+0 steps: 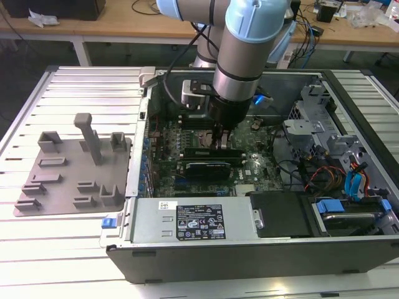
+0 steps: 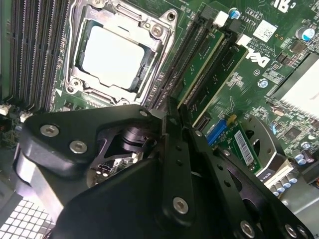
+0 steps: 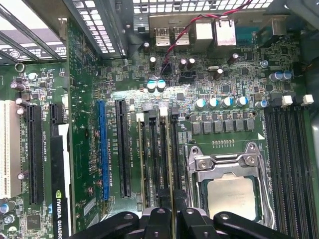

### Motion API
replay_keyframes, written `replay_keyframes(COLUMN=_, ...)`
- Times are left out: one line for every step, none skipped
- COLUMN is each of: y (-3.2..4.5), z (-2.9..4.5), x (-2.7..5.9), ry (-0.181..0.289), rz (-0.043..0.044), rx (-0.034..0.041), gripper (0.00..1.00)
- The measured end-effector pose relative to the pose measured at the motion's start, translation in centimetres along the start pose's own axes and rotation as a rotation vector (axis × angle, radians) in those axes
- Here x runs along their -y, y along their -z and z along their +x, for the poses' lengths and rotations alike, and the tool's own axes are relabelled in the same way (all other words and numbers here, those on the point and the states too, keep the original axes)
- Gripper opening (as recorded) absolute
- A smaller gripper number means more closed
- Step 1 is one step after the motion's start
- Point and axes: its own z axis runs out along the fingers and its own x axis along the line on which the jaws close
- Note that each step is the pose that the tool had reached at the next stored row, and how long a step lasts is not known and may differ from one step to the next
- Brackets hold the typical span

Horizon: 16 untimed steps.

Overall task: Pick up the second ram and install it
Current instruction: 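Insert the second ram into the second slot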

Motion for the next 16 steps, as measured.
replay_keyframes(y=0.0, z=0.0, x=0.0, ry=0.006, rz=-0.0003, rx=-0.0006, gripper=0.11)
replay_keyframes(y=-0.01, z=0.0, x=0.0, ry=0.014, rz=-0.0005, rx=-0.0011, gripper=0.11)
replay_keyframes(y=-0.01, z=0.0, x=0.0, ry=0.018, rz=-0.0005, rx=-0.0014, gripper=0.11)
replay_keyframes(y=-0.01, z=0.0, x=0.0, ry=0.019, rz=-0.0005, rx=-0.0016, gripper=0.11)
replay_keyframes(y=-0.03, z=0.0, x=0.0, ry=0.02, rz=-0.0005, rx=-0.0015, gripper=0.11)
replay_keyframes(y=-0.1, z=-0.01, x=0.01, ry=0.02, rz=-0.0003, rx=-0.0013, gripper=0.11)
replay_keyframes(y=-0.15, z=-0.01, x=0.02, ry=0.02, rz=-0.0004, rx=-0.0014, gripper=0.11)
replay_keyframes(y=-0.22, z=-0.01, x=0.03, ry=0.02, rz=-0.0006, rx=-0.0018, gripper=0.11)
replay_keyframes(y=-0.33, z=-0.01, x=0.03, ry=0.02, rz=-0.0006, rx=-0.0017, gripper=0.11)
replay_keyframes(y=-0.39, z=-0.01, x=0.04, ry=0.02, rz=-0.0005, rx=-0.0013, gripper=0.11)
replay_keyframes(y=-0.4, z=-0.01, x=0.04, ry=0.02, rz=-0.0006, rx=-0.0012, gripper=0.11)
replay_keyframes(y=-0.39, z=-0.01, x=0.09, ry=0.02, rz=-0.0009, rx=-0.0015, gripper=0.11)
replay_keyframes(y=-0.39, z=-0.01, x=0.1, ry=0.02, rz=-0.0005, rx=-0.0015, gripper=0.11)
replay_keyframes(y=-0.39, z=-0.02, x=0.11, ry=0.02, rz=-0.0006, rx=-0.0015, gripper=0.11)
replay_keyframes(y=-0.39, z=-0.02, x=0.11, ry=0.02, rz=-0.0006, rx=-0.0015, gripper=0.11)
replay_keyframes(y=-0.41, z=-0.02, x=0.12, ry=0.02, rz=-0.0002, rx=-0.0009, gripper=0.11)
